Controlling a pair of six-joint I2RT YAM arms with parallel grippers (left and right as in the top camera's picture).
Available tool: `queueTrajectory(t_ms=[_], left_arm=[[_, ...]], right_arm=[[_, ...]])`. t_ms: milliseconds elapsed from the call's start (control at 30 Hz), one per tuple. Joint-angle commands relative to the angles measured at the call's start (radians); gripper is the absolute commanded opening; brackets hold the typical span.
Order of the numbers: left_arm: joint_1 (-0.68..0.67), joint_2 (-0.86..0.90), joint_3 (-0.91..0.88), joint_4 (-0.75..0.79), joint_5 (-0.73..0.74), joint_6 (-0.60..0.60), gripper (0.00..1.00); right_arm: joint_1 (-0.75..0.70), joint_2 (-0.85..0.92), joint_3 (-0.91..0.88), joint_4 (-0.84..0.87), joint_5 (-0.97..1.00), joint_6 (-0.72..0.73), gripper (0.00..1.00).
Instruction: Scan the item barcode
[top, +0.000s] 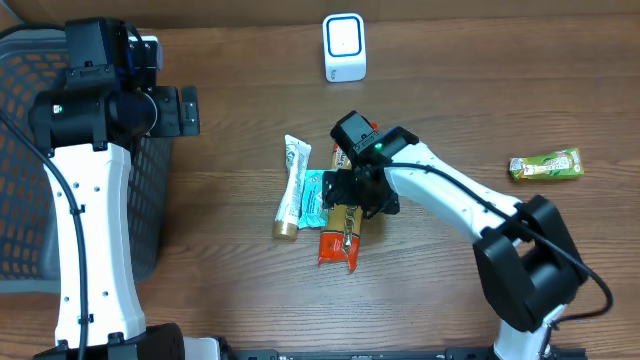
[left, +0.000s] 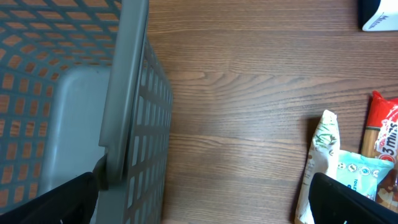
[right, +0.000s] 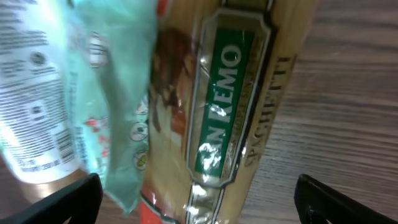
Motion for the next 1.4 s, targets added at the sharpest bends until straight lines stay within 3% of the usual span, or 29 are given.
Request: queueTrajectory(t_ms=[0,200,300,500,667,933,1200,1367], left_arm=[[0.005,0.009,0.01,0.003,0.009,0.016,1.0],[0.005,0.009,0.01,0.003,0.009,0.016,0.99],[0.005,0.009,0.01,0.003,0.009,0.016,1.0],[0.005,0.009,0.01,0.003,0.009,0.016,1.0],[0.005,0.009,0.01,0.003,0.009,0.016,1.0],[0.005,0.009,0.01,0.003,0.009,0.016,0.99],[0.005,0.009,0.01,0.003,0.009,0.016,0.99],[0.005,0.009,0.01,0.003,0.009,0.016,1.0]], right_arm=[[-0.016,0.048,-0.004,0.003,-0.104,-0.024,0.93],[-0.023,0.103,-0.004,0.01,-0.196,-0.107,0.74],[-0.023,0.126,-0.005,0.023,-0.209,-0.107,0.58],[-0.023,0.139,-0.039,0.09,-0.238,-0.059,0.41],[-0.039,0.138,-0.045,0.092,-0.227,-0.041,0.04],[-0.134,0.094,0.003,-0.062,-0.155,-0.151,0.04],[-0.153,-0.077,0.026,-0.291,0.467,-0.041,0.04],[-0.103,-0.048,-0.005,-0.398,0.694,0.002,0.04]])
